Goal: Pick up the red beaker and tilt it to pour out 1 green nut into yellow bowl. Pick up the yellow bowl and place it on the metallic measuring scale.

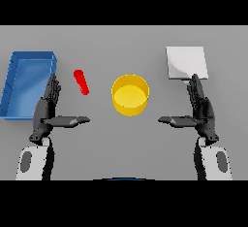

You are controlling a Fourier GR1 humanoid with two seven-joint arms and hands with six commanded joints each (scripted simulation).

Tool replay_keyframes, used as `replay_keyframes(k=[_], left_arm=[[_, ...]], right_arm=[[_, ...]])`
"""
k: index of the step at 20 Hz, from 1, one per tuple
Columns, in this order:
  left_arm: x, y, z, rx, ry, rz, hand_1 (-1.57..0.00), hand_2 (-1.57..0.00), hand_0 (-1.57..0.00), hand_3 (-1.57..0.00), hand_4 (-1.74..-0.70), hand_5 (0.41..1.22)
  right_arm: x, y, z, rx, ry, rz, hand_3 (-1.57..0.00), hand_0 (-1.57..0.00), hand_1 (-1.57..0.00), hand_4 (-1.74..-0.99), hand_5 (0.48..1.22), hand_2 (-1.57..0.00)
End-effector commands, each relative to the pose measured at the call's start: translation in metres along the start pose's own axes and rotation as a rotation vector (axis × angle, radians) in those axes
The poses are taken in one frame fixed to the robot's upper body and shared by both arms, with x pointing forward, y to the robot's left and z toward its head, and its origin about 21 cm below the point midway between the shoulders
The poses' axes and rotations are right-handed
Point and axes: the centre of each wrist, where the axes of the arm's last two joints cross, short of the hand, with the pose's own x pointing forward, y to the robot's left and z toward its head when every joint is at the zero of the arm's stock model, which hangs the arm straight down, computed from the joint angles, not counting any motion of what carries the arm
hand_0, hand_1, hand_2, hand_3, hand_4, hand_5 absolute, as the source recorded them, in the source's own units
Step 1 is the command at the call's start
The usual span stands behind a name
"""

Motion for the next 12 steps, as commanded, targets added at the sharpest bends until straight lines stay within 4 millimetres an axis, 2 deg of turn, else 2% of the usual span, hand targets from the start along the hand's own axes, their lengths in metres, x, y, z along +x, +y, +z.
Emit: replay_keyframes(k=[1, 6, 8, 12], left_arm=[[0.000, 0.000, 0.001, 0.000, -0.002, 0.001, 0.00, 0.00, 0.00, 0.00, -1.20, 0.677], [-0.003, 0.000, 0.012, -0.001, -0.004, 0.002, 0.00, 0.00, 0.00, 0.00, -1.20, 0.677], [0.006, 0.000, 0.025, -0.063, -0.053, -0.098, 0.00, 0.00, 0.00, 0.00, -1.20, 0.677], [0.015, -0.002, 0.033, -0.085, -0.039, -0.149, 0.00, 0.00, 0.00, 0.00, -1.20, 0.668]], right_arm=[[0.000, 0.001, 0.000, 0.000, 0.000, -0.001, 0.00, 0.00, 0.00, -1.177, 0.572, 0.00], [0.003, 0.007, 0.000, -0.001, -0.015, 0.000, 0.00, 0.00, 0.00, -1.177, 0.572, 0.00], [0.005, 0.000, 0.008, 0.023, -0.055, 0.183, 0.00, 0.00, 0.00, -1.178, 0.573, 0.00], [0.011, 0.005, 0.011, 0.053, -0.073, 0.248, 0.00, 0.00, 0.00, -1.194, 0.583, 0.00]])
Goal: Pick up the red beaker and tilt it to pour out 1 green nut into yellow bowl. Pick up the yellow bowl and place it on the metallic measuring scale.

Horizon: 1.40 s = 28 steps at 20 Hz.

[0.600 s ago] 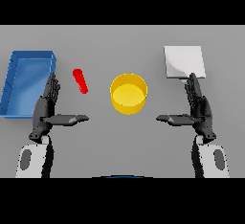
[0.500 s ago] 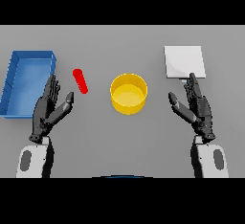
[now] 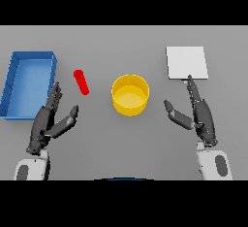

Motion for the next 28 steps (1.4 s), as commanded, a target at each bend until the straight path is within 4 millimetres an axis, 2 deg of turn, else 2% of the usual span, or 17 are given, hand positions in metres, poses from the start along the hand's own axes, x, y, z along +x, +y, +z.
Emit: replay_keyframes(k=[1, 3, 7, 11, 15, 18, 21, 22, 24, 26, 27, 28], left_arm=[[0.003, 0.000, -0.003, 0.006, 0.007, -0.005, 0.00, 0.00, 0.00, 0.00, -1.19, 0.663], [0.002, -0.004, 0.002, -0.005, 0.016, -0.009, 0.00, 0.00, 0.00, 0.00, -1.18, 0.657], [-0.003, -0.010, -0.007, -0.011, 0.045, -0.013, 0.00, 0.00, 0.00, 0.00, -1.18, 0.658], [-0.011, -0.013, -0.029, 0.002, 0.067, -0.034, 0.00, 0.00, 0.00, 0.00, -1.20, 0.661], [-0.018, -0.009, -0.058, 0.010, 0.074, -0.044, 0.00, 0.00, 0.00, 0.00, -1.21, 0.654], [-0.023, -0.015, -0.081, 0.010, 0.076, -0.041, 0.00, 0.00, 0.00, 0.00, -1.22, 0.644], [-0.030, -0.021, -0.095, 0.011, 0.065, -0.044, 0.00, 0.00, 0.00, 0.00, -1.23, 0.635], [-0.028, -0.022, -0.101, 0.008, 0.062, -0.060, 0.00, 0.00, 0.00, 0.00, -1.23, 0.635], [-0.028, -0.024, -0.111, 0.007, 0.070, -0.085, 0.00, 0.00, 0.00, 0.00, -1.22, 0.635], [-0.029, -0.031, -0.121, 0.005, 0.074, -0.108, 0.00, 0.00, 0.00, 0.00, -1.23, 0.647], [-0.030, -0.025, -0.123, 0.009, 0.064, -0.108, 0.00, 0.00, 0.00, 0.00, -1.24, 0.660], [-0.032, -0.028, -0.125, -0.001, 0.064, -0.096, 0.00, 0.00, 0.00, 0.00, -1.26, 0.668]], right_arm=[[0.000, -0.003, 0.000, 0.000, 0.003, 0.000, 0.00, 0.00, 0.00, -1.196, 0.584, 0.00], [-0.003, -0.002, 0.005, 0.010, -0.008, -0.040, 0.00, 0.00, 0.00, -1.225, 0.590, 0.00], [0.000, -0.005, 0.000, 0.035, -0.021, -0.061, 0.00, 0.00, 0.00, -1.284, 0.618, 0.00], [-0.001, -0.008, 0.002, 0.040, -0.036, -0.059, 0.00, 0.00, 0.00, -1.294, 0.623, 0.00], [-0.003, -0.009, 0.002, 0.042, -0.025, -0.068, 0.00, 0.00, 0.00, -1.292, 0.615, 0.00], [-0.004, -0.010, 0.002, 0.029, -0.017, -0.058, 0.00, 0.00, 0.00, -1.295, 0.622, 0.00], [-0.003, -0.011, 0.000, 0.032, -0.029, -0.059, 0.00, 0.00, 0.00, -1.303, 0.631, 0.00], [-0.002, -0.007, -0.001, 0.032, -0.021, -0.055, 0.00, 0.00, 0.00, -1.301, 0.631, 0.00], [-0.003, -0.012, -0.001, 0.025, -0.010, -0.036, 0.00, 0.00, 0.00, -1.299, 0.634, 0.00], [-0.003, -0.009, 0.000, 0.021, -0.021, -0.036, 0.00, 0.00, 0.00, -1.300, 0.638, 0.00], [-0.002, -0.011, -0.002, 0.018, -0.019, -0.044, 0.00, 0.00, 0.00, -1.299, 0.639, 0.00], [0.000, -0.009, -0.004, 0.020, -0.027, -0.041, 0.00, 0.00, 0.00, -1.300, 0.642, 0.00]])
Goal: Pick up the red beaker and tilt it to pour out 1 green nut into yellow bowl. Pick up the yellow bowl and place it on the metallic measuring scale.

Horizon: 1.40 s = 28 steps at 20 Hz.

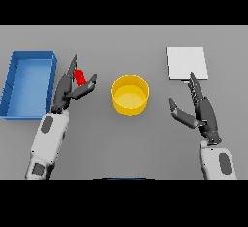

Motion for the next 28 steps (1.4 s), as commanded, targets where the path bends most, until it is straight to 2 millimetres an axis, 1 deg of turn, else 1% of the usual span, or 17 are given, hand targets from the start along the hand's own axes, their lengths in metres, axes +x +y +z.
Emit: replay_keyframes(k=[1, 4, 5, 7, 8, 10, 11, 12, 14, 15, 17, 19, 20, 22, 24, 25, 28], left_arm=[[0.000, -0.003, -0.003, -0.003, -0.007, 0.008, 0.00, 0.00, 0.00, 0.00, -1.27, 0.675], [-0.008, -0.007, -0.008, 0.011, -0.016, 0.032, 0.00, 0.00, 0.00, 0.00, -1.33, 0.709], [-0.010, -0.011, -0.008, 0.018, -0.021, 0.040, -0.01, -0.05, 0.00, -0.03, -1.35, 0.726], [-0.007, -0.013, -0.013, 0.039, -0.022, 0.065, -0.31, -0.32, -0.34, -0.24, -1.39, 0.765], [-0.007, -0.013, -0.015, 0.045, -0.020, 0.087, -0.56, -0.55, -0.58, -0.42, -1.42, 0.786], [-0.007, -0.016, -0.018, 0.055, -0.029, 0.105, -0.92, -0.92, -0.94, -0.83, -1.42, 0.943], [-0.007, -0.016, -0.019, 0.062, -0.033, 0.109, -1.05, -1.05, -1.07, -0.98, -1.48, 0.998], [-0.006, -0.017, -0.021, 0.066, -0.037, 0.094, -1.16, -1.15, -1.17, -1.08, -1.53, 1.043], [-0.004, -0.024, -0.019, 0.047, -0.066, 0.081, -1.30, -1.30, -1.31, -1.15, -1.60, 1.107], [-0.005, -0.023, -0.018, 0.039, -0.069, 0.086, -1.36, -1.36, -1.36, -1.18, -1.62, 1.130], [-0.007, -0.020, -0.016, 0.042, -0.072, 0.067, -1.43, -1.43, -1.44, -1.32, -1.56, 1.163], [-0.001, -0.026, -0.019, 0.030, -0.080, 0.059, -1.48, -1.48, -1.49, -1.41, -1.53, 1.184], [0.002, -0.023, -0.020, 0.033, -0.086, 0.046, -1.50, -1.50, -1.50, -1.44, -1.52, 1.191], [0.009, -0.019, -0.020, 0.043, -0.109, 0.050, -1.53, -1.53, -1.53, -1.49, -1.51, 1.202], [0.020, -0.017, -0.021, 0.047, -0.120, 0.053, -1.54, -1.54, -1.54, -1.52, -1.50, 1.209], [0.028, -0.016, -0.022, 0.044, -0.145, 0.044, -1.55, -1.55, -1.55, -1.53, -1.50, 1.211], [0.043, -0.011, -0.020, 0.026, -0.180, -0.035, -1.56, -1.56, -1.56, -1.55, -1.50, 1.216]], right_arm=[[0.000, 0.002, 0.002, 0.000, 0.005, -0.004, 0.00, 0.00, 0.00, -1.301, 0.644, 0.00], [-0.001, -0.002, 0.000, -0.010, 0.018, -0.004, 0.00, 0.00, 0.00, -1.303, 0.646, 0.00], [-0.001, -0.001, 0.000, -0.006, 0.011, 0.001, 0.00, 0.00, 0.00, -1.301, 0.647, 0.00], [-0.003, -0.003, 0.001, -0.018, 0.026, -0.002, 0.00, 0.00, 0.00, -1.294, 0.645, 0.00], [-0.002, -0.004, 0.002, -0.014, 0.018, -0.004, 0.00, 0.00, 0.00, -1.292, 0.645, 0.00], [0.000, -0.002, 0.003, -0.005, 0.021, -0.010, 0.00, 0.00, 0.00, -1.290, 0.646, 0.00], [0.004, -0.002, 0.002, -0.011, 0.015, -0.007, 0.00, 0.00, 0.00, -1.291, 0.647, 0.00], [0.001, -0.001, 0.005, -0.009, 0.018, -0.001, 0.00, 0.00, 0.00, -1.291, 0.649, 0.00], [0.000, -0.001, 0.003, -0.011, 0.024, 0.001, 0.00, 0.00, 0.00, -1.290, 0.651, 0.00], [-0.002, 0.001, 0.004, -0.011, 0.029, 0.002, 0.00, 0.00, 0.00, -1.290, 0.649, 0.00], [-0.003, 0.001, 0.005, -0.011, 0.019, 0.010, 0.00, 0.00, 0.00, -1.287, 0.647, 0.00], [-0.001, 0.001, 0.003, -0.013, 0.018, 0.004, 0.00, 0.00, 0.00, -1.287, 0.650, 0.00], [-0.002, 0.002, 0.004, -0.013, 0.012, 0.002, 0.00, 0.00, 0.00, -1.289, 0.650, 0.00], [-0.004, 0.001, 0.006, -0.004, 0.008, 0.000, 0.00, 0.00, 0.00, -1.292, 0.655, 0.00], [0.001, -0.003, 0.003, -0.011, 0.005, 0.000, 0.00, 0.00, 0.00, -1.294, 0.659, 0.00], [-0.001, 0.000, 0.006, -0.011, 0.008, 0.002, 0.00, 0.00, 0.00, -1.294, 0.662, 0.00], [-0.003, 0.001, 0.006, -0.008, 0.002, 0.015, 0.00, 0.00, 0.00, -1.289, 0.664, 0.00]])
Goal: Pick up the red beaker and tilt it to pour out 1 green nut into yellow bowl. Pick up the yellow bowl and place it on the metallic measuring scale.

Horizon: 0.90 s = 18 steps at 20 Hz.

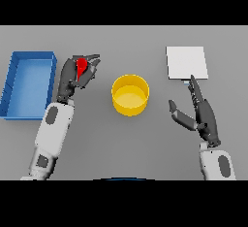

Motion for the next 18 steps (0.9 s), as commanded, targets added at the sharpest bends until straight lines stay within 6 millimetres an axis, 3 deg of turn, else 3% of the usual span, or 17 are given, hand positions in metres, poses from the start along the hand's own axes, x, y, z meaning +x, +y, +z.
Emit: replay_keyframes(k=[1, 3, 8, 10, 18], left_arm=[[0.006, 0.002, 0.000, -0.014, -0.008, -0.029, -1.56, -1.56, -1.56, -1.55, -1.55, 1.195], [0.018, 0.004, -0.002, -0.044, -0.010, -0.115, -1.57, -1.56, -1.57, -1.56, -1.62, 1.174], [0.029, 0.013, -0.015, -0.072, 0.012, -0.211, -1.57, -1.56, -1.57, -1.56, -1.62, 1.140], [0.040, 0.013, -0.020, -0.110, -0.018, -0.299, -1.57, -1.57, -1.57, -1.56, -1.66, 1.126], [0.074, -0.005, -0.042, -0.370, -0.089, -0.882, -1.57, -1.57, -1.57, -1.57, -1.73, 1.172]], right_arm=[[0.000, 0.001, -0.001, 0.002, -0.003, -0.002, 0.00, 0.00, 0.00, -1.285, 0.662, 0.00], [-0.002, -0.001, -0.003, 0.003, 0.003, 0.005, 0.00, 0.00, 0.00, -1.277, 0.664, 0.00], [-0.003, -0.001, 0.001, 0.007, 0.010, 0.006, 0.00, 0.00, 0.00, -1.277, 0.679, 0.00], [-0.002, 0.001, 0.001, 0.010, 0.005, -0.006, 0.00, 0.00, 0.00, -1.273, 0.686, 0.00], [0.000, 0.002, 0.003, 0.005, 0.014, 0.009, 0.00, 0.00, 0.00, -1.290, 0.695, 0.00]])
